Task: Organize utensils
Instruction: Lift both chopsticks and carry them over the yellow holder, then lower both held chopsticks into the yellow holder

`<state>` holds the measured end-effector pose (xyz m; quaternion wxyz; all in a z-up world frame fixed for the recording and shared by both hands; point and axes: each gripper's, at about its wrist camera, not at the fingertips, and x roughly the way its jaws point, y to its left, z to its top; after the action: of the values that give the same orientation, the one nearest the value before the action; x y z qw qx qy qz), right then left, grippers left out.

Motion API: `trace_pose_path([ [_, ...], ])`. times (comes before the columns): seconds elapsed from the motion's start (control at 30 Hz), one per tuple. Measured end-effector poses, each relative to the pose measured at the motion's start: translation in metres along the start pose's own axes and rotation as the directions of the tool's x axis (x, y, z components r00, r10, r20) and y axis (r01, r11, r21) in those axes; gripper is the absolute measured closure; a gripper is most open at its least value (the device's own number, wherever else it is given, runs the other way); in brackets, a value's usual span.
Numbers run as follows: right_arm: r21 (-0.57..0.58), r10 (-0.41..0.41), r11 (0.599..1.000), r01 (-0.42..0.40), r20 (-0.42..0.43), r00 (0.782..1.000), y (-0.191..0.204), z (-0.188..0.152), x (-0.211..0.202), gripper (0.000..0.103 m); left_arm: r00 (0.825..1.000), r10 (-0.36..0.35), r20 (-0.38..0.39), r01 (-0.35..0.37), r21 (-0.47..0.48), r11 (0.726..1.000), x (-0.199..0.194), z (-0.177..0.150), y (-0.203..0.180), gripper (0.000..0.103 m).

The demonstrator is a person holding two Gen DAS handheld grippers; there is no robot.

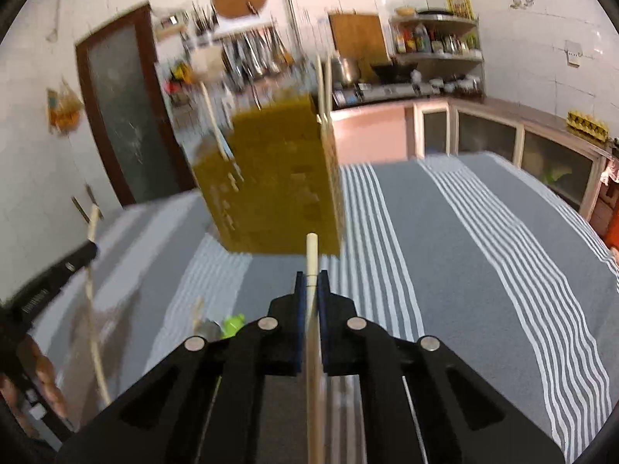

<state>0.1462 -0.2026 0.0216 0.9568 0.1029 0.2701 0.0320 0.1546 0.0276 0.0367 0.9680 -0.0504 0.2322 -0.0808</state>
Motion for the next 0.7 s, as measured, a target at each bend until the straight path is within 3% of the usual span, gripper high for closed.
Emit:
trace_pose_path([
  [0.33, -0.003, 0.019, 1.0, -0.018, 0.249, 0.968, 0.005, 0.005, -0.036, 0.097, 0.997, -0.004, 0.08, 0.002, 0.025, 1.0, -0.02, 0.003, -0.006, 0.099],
  [0.7, -0.048, 0.002, 0.999, 0.018, 0.398, 0.917, 0.018, -0.001, -0.07, 0.097, 0.994, -0.002, 0.109, -0.001, 0.023, 1.0, -0.026, 0.002, -0.006, 0.099],
])
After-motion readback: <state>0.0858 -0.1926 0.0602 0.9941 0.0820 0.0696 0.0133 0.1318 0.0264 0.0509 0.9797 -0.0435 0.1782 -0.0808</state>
